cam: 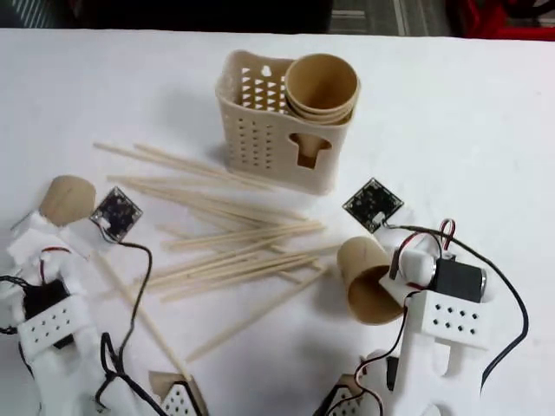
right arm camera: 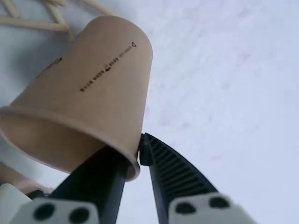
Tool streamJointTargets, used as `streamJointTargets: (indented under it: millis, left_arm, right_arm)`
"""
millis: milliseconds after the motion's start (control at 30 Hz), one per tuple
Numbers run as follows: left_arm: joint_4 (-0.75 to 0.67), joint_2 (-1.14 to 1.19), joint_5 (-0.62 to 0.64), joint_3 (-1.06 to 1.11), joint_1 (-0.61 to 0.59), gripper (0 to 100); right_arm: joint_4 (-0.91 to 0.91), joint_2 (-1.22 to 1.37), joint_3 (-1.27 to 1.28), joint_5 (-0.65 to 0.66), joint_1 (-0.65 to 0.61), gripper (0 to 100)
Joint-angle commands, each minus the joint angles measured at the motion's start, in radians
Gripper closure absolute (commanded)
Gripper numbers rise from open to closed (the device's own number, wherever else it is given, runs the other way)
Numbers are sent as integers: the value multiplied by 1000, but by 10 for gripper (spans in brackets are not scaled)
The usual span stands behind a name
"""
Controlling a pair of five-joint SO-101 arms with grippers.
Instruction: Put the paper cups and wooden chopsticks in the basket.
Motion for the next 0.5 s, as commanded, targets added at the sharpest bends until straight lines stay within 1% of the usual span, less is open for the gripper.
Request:
streamJointTargets:
  millis: [0, 100, 300, 467]
  left_arm:
    - [-92, -10, 55, 23, 39, 737]
    - [-129, -10, 57, 63, 58, 754]
    - [-210, -13, 57, 141, 105, 867]
    - [-221, -18, 57, 152, 117, 967]
  right_arm:
    - [8, -18, 0, -3, -2, 981]
    - [7, -18, -2, -3, 16, 981]
    - [4, -19, -3, -2, 28, 981]
    - [8, -19, -18, -11, 28, 981]
